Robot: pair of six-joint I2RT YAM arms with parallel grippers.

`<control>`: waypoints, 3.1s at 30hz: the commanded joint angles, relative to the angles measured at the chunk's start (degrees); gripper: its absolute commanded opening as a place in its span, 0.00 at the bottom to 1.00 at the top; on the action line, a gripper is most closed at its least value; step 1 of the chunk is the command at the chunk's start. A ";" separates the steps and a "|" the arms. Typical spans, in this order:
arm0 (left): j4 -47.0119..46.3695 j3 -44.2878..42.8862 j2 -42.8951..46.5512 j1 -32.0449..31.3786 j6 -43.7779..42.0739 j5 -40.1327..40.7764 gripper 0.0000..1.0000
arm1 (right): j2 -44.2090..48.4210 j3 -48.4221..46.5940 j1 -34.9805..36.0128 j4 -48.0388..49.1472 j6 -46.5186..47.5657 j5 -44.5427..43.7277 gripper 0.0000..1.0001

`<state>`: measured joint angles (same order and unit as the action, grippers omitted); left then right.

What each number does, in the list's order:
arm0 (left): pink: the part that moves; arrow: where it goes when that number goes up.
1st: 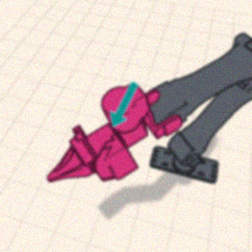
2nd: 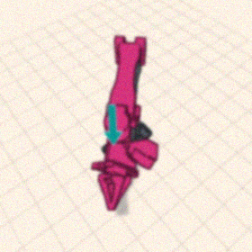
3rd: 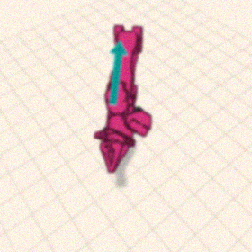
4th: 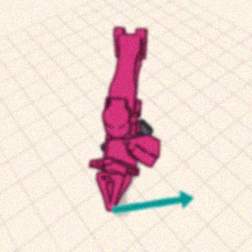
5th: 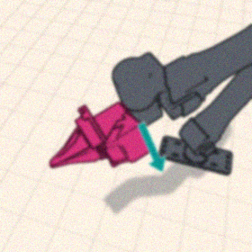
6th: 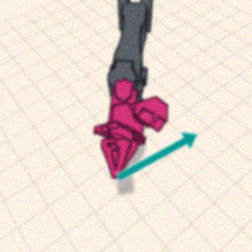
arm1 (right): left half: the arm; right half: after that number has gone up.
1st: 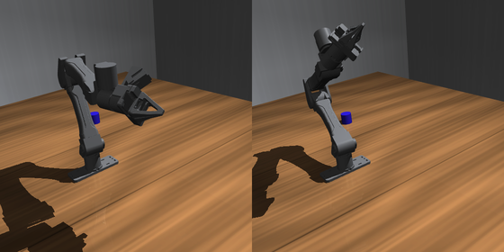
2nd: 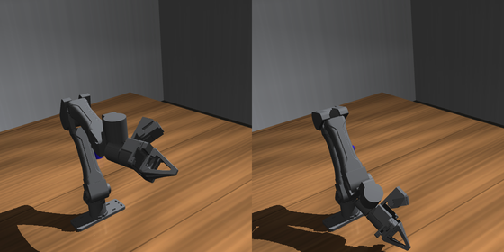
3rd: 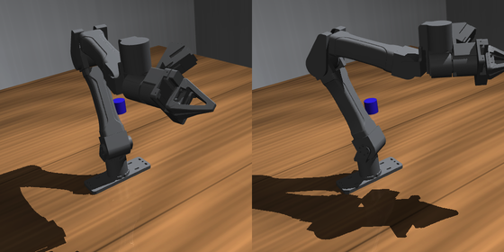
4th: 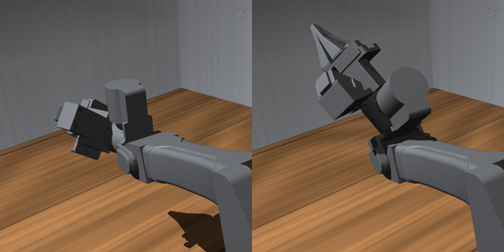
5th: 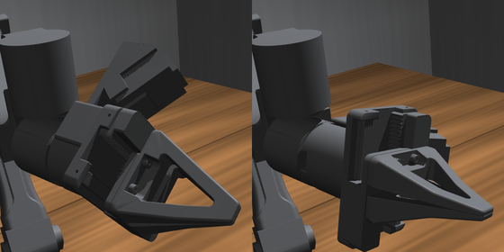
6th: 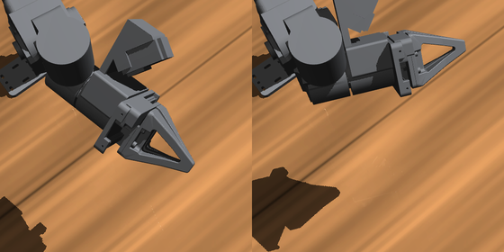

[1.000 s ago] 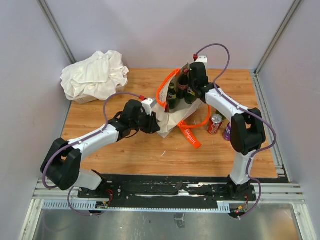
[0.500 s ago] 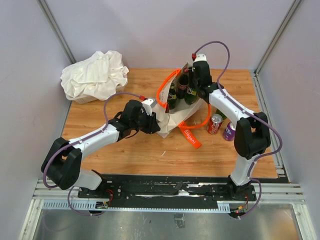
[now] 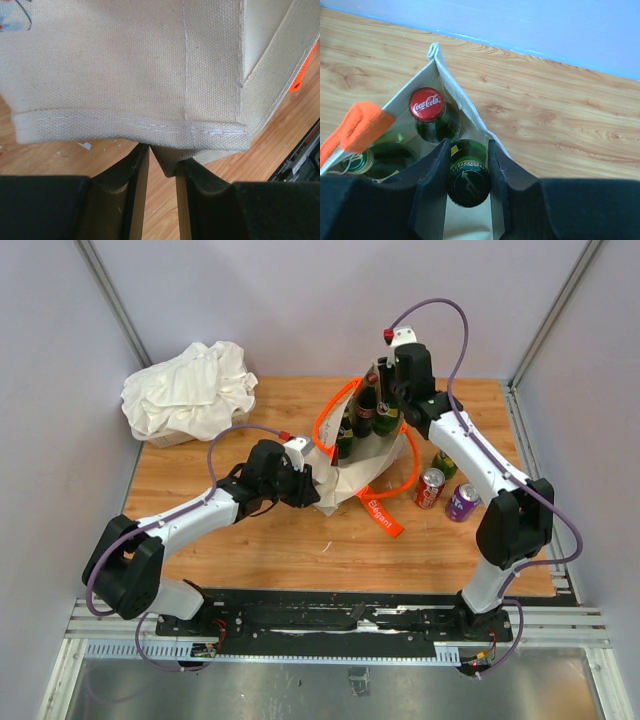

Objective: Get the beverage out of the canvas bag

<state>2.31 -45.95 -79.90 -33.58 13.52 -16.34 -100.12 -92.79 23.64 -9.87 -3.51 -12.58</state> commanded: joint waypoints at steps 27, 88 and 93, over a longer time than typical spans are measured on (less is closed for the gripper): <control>2.20 -0.19 0.80 -0.48 -1.95 2.33 0.29 | 26.03 -6.45 2.32 -10.31 1.99 -1.44 0.01; 2.16 -0.70 0.14 -0.43 0.39 4.10 0.28 | 5.12 10.26 -12.05 19.96 1.56 2.34 0.01; 2.04 -1.00 -0.04 -0.43 0.63 4.47 0.28 | 2.84 12.46 -12.04 24.23 2.35 2.31 0.01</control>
<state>3.51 -46.52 -79.66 -33.65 13.85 -14.44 -98.02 -79.83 12.56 0.95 -2.59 -10.26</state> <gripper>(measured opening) 0.283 0.325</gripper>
